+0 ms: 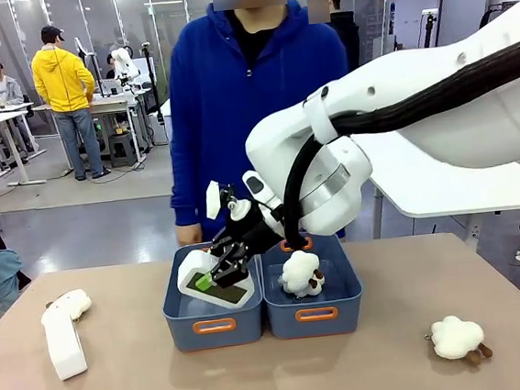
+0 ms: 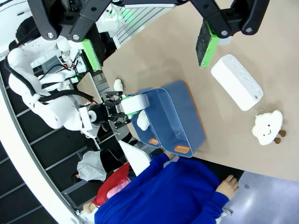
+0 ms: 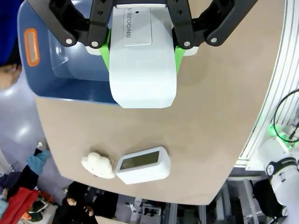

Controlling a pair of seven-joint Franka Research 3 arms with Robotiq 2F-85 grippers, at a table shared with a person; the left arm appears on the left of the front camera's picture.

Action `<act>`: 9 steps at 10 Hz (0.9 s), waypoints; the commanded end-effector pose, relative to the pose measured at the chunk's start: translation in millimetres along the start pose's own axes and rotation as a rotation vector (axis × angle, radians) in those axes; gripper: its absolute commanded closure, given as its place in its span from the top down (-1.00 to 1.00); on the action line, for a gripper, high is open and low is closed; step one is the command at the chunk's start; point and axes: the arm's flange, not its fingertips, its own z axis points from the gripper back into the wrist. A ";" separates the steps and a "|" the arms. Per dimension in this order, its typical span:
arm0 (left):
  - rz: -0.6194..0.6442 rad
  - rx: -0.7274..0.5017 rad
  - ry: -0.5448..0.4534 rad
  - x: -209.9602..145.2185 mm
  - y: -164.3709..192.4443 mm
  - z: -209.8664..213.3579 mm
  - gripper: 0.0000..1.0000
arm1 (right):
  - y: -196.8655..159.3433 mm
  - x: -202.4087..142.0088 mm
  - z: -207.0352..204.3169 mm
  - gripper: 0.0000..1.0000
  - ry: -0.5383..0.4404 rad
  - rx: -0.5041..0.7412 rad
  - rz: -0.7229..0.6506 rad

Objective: Sort the digital clocks into the basket.
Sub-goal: Pick up the Digital clock from the table and place it into the empty Plastic storage basket.

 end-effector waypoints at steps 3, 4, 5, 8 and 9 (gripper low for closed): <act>0.001 -0.021 -0.013 1.7 -1.8 0.4 1.00 | -19.5 -14.5 -36.2 -1.00 0.015 -0.001 -0.009; 0.001 -0.021 -0.013 1.7 -1.8 0.4 1.00 | -21.2 -18.2 -40.3 -1.00 0.034 0.006 -0.016; 0.001 -0.021 -0.013 1.7 -1.8 0.4 1.00 | -21.6 -19.1 -42.3 -1.00 0.035 0.011 -0.034; 0.001 -0.021 -0.013 1.7 -1.8 0.4 1.00 | -26.4 -22.6 -43.7 0.70 0.051 -0.001 -0.047; 0.001 -0.021 -0.013 1.7 -1.8 0.4 1.00 | -26.7 -23.9 -42.5 0.86 0.053 -0.006 -0.048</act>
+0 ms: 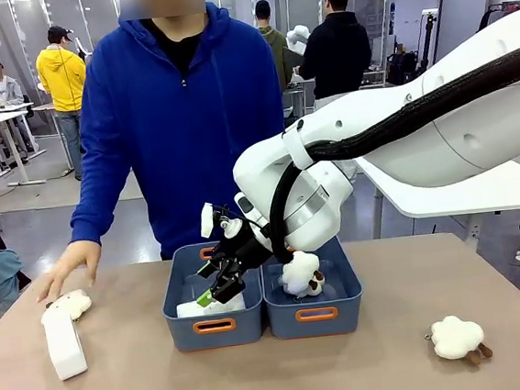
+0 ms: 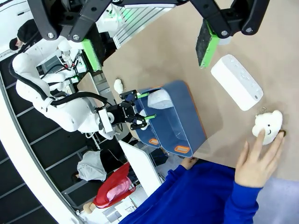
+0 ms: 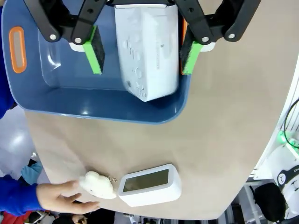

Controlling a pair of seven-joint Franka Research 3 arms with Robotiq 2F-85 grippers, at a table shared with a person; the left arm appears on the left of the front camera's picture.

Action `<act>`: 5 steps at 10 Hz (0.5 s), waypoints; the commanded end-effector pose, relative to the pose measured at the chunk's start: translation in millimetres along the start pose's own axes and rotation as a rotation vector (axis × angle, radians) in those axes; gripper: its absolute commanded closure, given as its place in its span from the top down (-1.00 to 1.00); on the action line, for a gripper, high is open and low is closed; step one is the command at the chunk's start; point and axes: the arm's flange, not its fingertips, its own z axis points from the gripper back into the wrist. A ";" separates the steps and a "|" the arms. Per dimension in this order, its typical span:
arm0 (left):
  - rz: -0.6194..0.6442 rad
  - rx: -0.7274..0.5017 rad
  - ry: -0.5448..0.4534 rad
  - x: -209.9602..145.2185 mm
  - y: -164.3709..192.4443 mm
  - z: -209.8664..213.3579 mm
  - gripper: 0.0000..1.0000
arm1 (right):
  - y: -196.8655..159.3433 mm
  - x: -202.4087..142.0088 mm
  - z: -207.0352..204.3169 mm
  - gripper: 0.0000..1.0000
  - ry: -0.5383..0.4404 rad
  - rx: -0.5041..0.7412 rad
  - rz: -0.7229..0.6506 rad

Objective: Sort the digital clocks into the basket.
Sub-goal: Pick up the Digital clock from the table and place it into the empty Plastic storage basket.

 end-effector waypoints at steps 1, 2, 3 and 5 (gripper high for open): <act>0.001 -0.021 -0.013 1.7 -1.9 0.4 1.00 | -4.5 4.1 0.2 1.00 0.013 -0.030 -0.021; 0.001 -0.021 -0.013 1.7 -1.9 0.4 1.00 | -1.6 6.3 6.6 1.00 -0.003 -0.040 -0.022; 0.001 -0.021 -0.013 1.7 -1.9 0.4 1.00 | 4.2 5.3 17.2 1.00 -0.001 -0.031 -0.034; 0.001 -0.021 -0.013 1.7 -1.9 0.4 1.00 | -2.7 1.1 3.3 1.00 0.002 -0.015 -0.001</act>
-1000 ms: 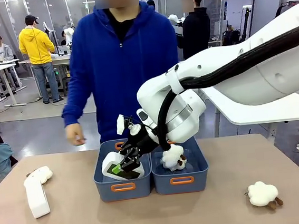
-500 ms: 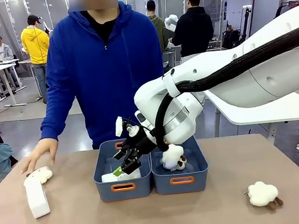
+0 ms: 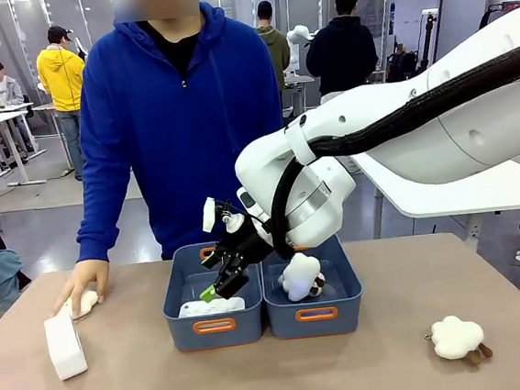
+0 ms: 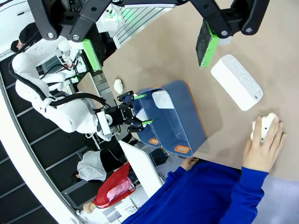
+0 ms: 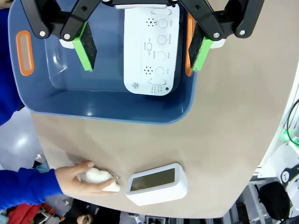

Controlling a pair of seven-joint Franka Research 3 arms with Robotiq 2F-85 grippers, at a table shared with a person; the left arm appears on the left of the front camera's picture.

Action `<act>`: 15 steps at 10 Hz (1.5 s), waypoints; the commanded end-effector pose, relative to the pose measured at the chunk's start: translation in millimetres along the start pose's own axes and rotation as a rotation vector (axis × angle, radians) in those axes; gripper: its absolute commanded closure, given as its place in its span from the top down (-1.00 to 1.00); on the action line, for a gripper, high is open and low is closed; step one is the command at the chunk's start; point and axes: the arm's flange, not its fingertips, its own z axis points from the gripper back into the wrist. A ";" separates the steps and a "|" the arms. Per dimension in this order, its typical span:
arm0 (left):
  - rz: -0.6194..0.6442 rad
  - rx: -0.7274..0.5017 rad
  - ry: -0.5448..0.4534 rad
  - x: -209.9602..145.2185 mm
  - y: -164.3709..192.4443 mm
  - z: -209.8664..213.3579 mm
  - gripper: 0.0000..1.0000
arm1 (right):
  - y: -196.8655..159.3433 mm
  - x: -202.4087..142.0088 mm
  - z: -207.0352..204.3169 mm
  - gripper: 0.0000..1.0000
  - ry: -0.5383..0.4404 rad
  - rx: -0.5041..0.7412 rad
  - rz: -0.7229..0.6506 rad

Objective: Sort the digital clocks into the basket.
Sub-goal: Pick up the Digital clock from the table and place it into the empty Plastic storage basket.

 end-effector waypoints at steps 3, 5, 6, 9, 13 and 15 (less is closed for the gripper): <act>0.001 -0.021 -0.013 1.7 -1.8 0.4 1.00 | 0.9 -1.6 -4.4 1.00 0.001 0.006 0.003; 0.001 -0.021 -0.013 1.7 -1.8 0.4 1.00 | 0.9 -1.6 -4.4 1.00 0.001 0.006 0.003; 0.001 -0.021 -0.013 1.7 -1.8 0.4 1.00 | 0.9 -1.6 -4.4 1.00 0.001 0.006 0.003; 0.001 -0.021 -0.013 1.7 -1.8 0.4 1.00 | 0.9 -1.6 -4.4 1.00 0.001 0.006 0.003; 0.001 -0.021 -0.013 1.7 -1.8 0.4 1.00 | 32.0 28.6 91.9 1.00 -0.039 -0.036 -0.127; 0.001 -0.021 -0.013 1.7 -1.8 0.4 1.00 | 59.1 1.3 177.3 1.00 -0.091 -0.150 -0.302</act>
